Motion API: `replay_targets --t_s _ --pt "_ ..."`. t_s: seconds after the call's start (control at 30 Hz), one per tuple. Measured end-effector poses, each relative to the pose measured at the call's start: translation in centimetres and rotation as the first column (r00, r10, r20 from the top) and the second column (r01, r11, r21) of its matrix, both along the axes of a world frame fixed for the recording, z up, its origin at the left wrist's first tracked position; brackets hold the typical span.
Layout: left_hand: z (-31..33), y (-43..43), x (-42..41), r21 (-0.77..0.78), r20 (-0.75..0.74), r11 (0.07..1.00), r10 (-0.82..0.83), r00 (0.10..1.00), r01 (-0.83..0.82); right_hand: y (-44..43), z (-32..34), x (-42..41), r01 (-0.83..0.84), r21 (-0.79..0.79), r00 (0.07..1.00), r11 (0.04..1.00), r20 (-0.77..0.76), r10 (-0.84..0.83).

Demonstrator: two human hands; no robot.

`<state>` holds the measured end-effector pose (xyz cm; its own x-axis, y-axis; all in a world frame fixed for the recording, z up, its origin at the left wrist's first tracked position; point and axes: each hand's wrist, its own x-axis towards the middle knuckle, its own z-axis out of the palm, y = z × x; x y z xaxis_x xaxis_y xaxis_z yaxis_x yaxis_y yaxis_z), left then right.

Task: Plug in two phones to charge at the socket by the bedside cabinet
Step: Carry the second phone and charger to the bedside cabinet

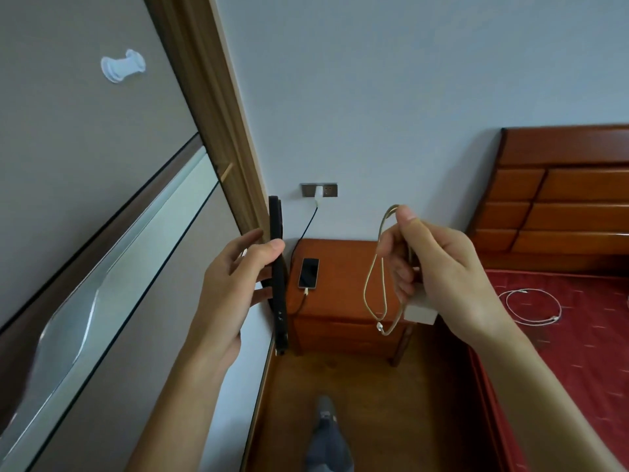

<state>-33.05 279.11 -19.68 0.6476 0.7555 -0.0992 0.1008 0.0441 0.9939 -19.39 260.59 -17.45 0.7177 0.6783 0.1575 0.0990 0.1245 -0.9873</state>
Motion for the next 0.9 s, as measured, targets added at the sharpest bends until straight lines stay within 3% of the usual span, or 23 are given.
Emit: replay_targets --t_s 0.47,0.9 --pt "-4.0 15.7 18.7 -0.141 0.019 0.987 -0.074 0.997 0.076 16.2 -5.2 18.7 -0.005 -0.075 0.997 0.997 0.080 0.011" --pt "-12.7 19.7 31.8 -0.354 -0.187 0.935 -0.061 0.981 -0.009 22.5 -15.0 30.9 0.010 -0.153 0.998 0.988 0.055 -0.001"
